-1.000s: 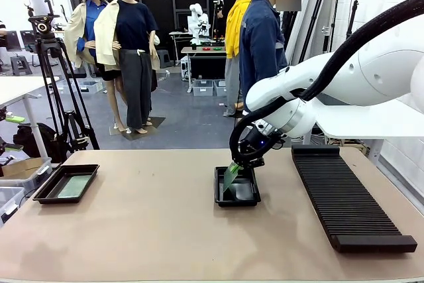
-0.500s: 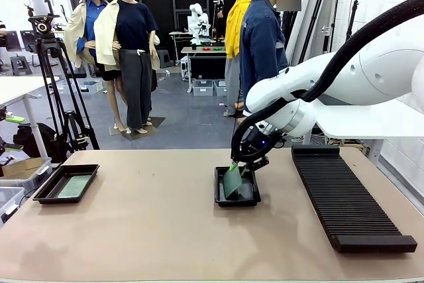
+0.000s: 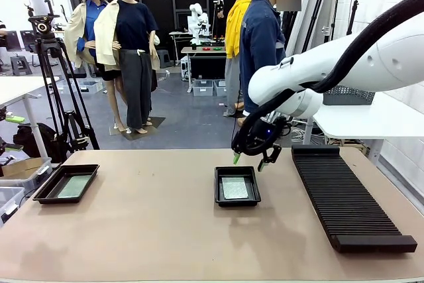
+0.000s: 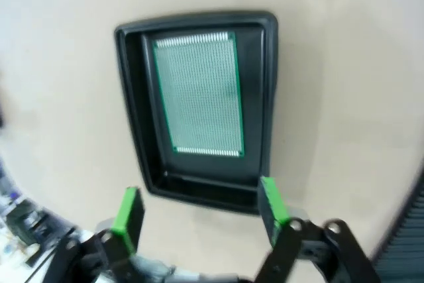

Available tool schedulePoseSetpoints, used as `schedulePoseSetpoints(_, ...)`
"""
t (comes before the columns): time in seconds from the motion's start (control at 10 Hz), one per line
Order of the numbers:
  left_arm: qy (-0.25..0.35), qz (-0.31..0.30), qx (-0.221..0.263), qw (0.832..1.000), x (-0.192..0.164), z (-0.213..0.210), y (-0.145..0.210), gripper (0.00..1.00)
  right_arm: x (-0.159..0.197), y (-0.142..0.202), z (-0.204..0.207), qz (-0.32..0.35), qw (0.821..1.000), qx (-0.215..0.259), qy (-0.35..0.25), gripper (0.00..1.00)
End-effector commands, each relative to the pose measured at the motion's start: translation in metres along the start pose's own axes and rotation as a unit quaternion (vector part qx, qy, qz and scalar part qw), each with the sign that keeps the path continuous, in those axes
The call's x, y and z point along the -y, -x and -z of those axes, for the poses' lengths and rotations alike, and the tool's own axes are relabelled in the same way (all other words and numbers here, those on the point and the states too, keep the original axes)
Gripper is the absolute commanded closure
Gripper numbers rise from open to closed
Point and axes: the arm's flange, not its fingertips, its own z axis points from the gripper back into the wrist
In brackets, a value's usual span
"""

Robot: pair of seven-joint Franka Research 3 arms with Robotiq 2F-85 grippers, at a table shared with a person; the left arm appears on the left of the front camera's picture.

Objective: Inspect and transfer BCBs to ESD trays.
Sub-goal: Pick up the Blank PCB from the PCB Rack and place it in the right ESD tray.

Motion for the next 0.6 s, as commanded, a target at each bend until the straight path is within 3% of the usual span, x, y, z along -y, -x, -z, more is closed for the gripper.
schedulePoseSetpoints(0.0,-0.004,-0.003,0.003,1.0,0.0032,0.0001,0.0008,0.0,-0.0054,-0.0005,-0.0069,0.0,1.0,-0.005,0.027,0.0)
schedulePoseSetpoints(0.3,-0.004,-0.003,0.003,1.0,0.0032,0.0001,0.0008,0.0,-0.0058,-0.0029,-0.0077,0.0,0.999,-0.004,0.051,0.0)
schedulePoseSetpoints(0.5,-0.004,-0.003,0.003,1.0,0.0032,0.0001,0.0008,0.0,-0.0004,0.0023,-0.0094,-0.009,0.999,-0.005,0.03,0.0)
